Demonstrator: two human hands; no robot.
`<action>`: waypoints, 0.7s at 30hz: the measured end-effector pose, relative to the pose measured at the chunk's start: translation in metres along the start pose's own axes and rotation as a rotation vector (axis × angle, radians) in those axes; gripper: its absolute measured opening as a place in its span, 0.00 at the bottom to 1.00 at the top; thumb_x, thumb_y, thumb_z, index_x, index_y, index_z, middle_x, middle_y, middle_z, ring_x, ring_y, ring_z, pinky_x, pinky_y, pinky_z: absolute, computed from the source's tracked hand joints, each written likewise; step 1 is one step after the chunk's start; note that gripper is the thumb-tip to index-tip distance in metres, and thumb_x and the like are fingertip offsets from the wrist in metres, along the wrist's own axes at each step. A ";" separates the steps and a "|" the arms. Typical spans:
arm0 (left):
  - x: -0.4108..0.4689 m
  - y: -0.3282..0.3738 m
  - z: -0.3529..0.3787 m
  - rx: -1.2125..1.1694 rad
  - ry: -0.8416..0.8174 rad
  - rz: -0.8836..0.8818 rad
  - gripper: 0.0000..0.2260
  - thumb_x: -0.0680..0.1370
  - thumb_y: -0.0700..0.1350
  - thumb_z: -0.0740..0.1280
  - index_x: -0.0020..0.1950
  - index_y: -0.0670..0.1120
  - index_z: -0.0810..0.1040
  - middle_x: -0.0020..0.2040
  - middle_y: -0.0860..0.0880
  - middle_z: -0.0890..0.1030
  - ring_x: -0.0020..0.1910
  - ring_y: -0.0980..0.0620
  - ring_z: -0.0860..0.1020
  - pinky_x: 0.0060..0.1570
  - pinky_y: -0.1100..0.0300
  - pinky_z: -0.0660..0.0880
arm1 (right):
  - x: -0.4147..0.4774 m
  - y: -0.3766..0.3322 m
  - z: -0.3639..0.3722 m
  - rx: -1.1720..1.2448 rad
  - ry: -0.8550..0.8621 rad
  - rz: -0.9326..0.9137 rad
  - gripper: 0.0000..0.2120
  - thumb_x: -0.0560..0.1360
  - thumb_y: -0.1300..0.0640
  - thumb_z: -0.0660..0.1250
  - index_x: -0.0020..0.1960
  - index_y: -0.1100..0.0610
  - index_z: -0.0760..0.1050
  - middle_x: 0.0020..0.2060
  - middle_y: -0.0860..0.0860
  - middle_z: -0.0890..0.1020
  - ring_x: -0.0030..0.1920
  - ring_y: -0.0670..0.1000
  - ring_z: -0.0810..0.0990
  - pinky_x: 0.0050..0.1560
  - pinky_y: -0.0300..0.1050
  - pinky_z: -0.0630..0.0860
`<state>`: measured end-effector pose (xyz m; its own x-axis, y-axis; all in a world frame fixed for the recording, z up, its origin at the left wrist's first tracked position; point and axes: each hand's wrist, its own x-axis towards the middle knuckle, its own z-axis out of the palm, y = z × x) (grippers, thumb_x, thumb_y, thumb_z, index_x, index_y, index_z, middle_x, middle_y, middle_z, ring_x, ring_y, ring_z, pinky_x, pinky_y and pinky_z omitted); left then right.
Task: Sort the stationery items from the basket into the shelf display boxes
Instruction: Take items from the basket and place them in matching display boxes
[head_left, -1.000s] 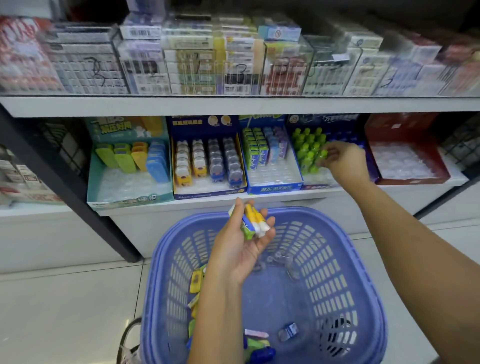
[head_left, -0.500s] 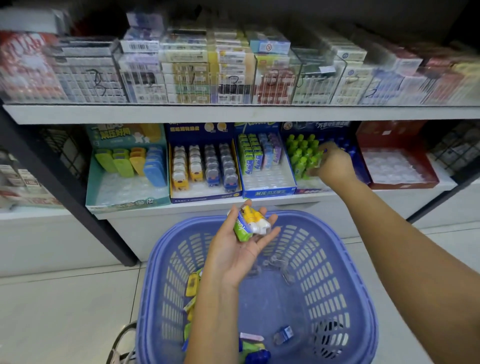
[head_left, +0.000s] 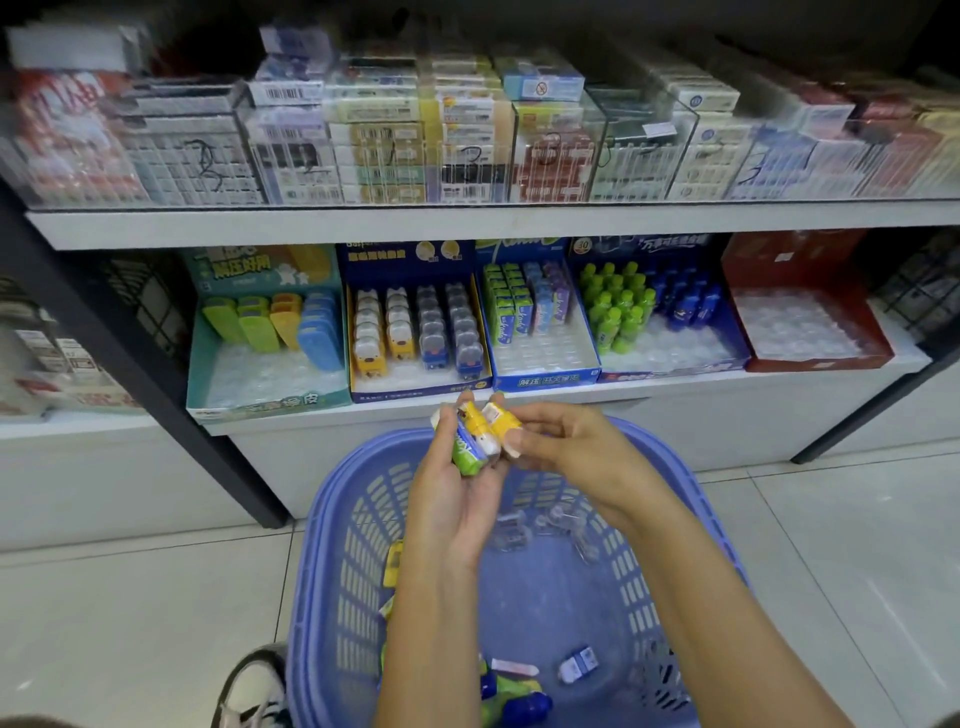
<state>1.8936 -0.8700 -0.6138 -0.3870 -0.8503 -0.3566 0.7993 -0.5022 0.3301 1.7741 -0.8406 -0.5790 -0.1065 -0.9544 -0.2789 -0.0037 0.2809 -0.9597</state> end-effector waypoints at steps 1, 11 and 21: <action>0.000 0.005 0.000 -0.017 0.011 0.021 0.12 0.81 0.49 0.57 0.56 0.43 0.75 0.64 0.36 0.75 0.65 0.40 0.73 0.70 0.44 0.64 | 0.001 0.000 0.001 0.063 0.012 0.008 0.13 0.75 0.66 0.66 0.59 0.61 0.77 0.43 0.56 0.82 0.41 0.48 0.82 0.44 0.39 0.80; -0.012 0.071 -0.018 0.050 0.058 0.148 0.11 0.80 0.48 0.60 0.54 0.43 0.76 0.40 0.47 0.79 0.33 0.54 0.76 0.29 0.65 0.75 | 0.054 -0.047 0.029 -0.178 0.158 -0.306 0.09 0.75 0.62 0.66 0.53 0.50 0.76 0.29 0.49 0.79 0.30 0.47 0.79 0.32 0.38 0.75; -0.021 0.101 -0.033 0.150 0.106 0.209 0.11 0.80 0.47 0.60 0.54 0.42 0.77 0.41 0.45 0.81 0.34 0.53 0.78 0.31 0.62 0.77 | 0.102 -0.071 0.072 -0.829 0.074 -0.288 0.14 0.72 0.58 0.72 0.57 0.57 0.77 0.37 0.51 0.75 0.39 0.55 0.81 0.37 0.41 0.78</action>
<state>1.9977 -0.8971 -0.6021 -0.1643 -0.9206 -0.3542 0.7768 -0.3420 0.5287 1.8351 -0.9649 -0.5419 -0.0540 -0.9985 0.0002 -0.7579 0.0409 -0.6511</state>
